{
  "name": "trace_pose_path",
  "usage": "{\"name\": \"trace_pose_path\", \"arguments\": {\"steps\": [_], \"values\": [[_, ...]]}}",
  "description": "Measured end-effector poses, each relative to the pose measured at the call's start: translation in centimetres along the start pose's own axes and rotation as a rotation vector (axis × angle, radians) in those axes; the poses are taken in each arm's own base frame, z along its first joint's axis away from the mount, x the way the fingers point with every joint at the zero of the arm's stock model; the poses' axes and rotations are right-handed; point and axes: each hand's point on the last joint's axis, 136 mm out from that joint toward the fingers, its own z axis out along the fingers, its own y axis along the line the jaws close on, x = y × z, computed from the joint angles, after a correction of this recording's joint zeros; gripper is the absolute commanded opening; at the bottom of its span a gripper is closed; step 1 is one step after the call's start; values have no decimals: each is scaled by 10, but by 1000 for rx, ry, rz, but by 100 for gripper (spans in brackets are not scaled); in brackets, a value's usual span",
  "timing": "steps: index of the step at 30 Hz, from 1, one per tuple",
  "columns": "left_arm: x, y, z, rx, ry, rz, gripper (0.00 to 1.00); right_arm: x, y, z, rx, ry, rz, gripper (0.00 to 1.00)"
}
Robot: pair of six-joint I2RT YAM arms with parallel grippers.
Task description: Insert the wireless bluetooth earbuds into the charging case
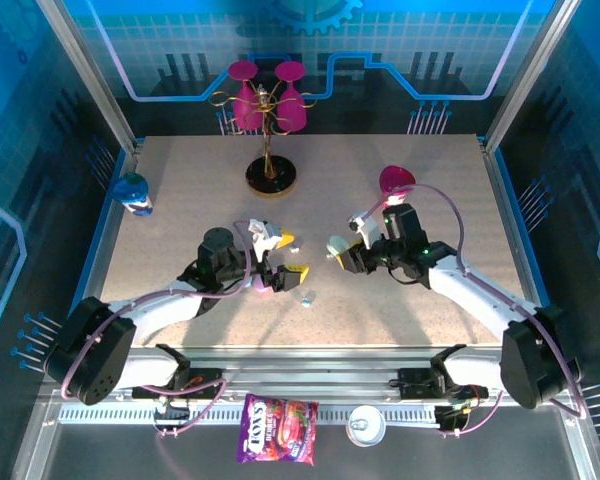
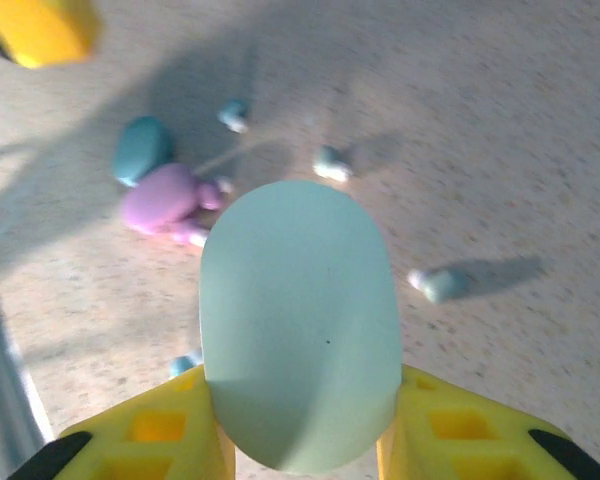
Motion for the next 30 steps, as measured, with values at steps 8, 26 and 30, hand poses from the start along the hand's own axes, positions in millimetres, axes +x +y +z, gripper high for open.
{"name": "trace_pose_path", "arguments": {"steps": [8,26,30], "values": [[-8,-25,3,136,6,30,99,-30,38,-24,-123,-10,-130,29],[-14,-65,4,326,16,18,73,-35,110,-47,-319,41,-291,27],[-14,-69,3,351,20,7,70,-29,109,-44,-320,67,-286,27]]}}
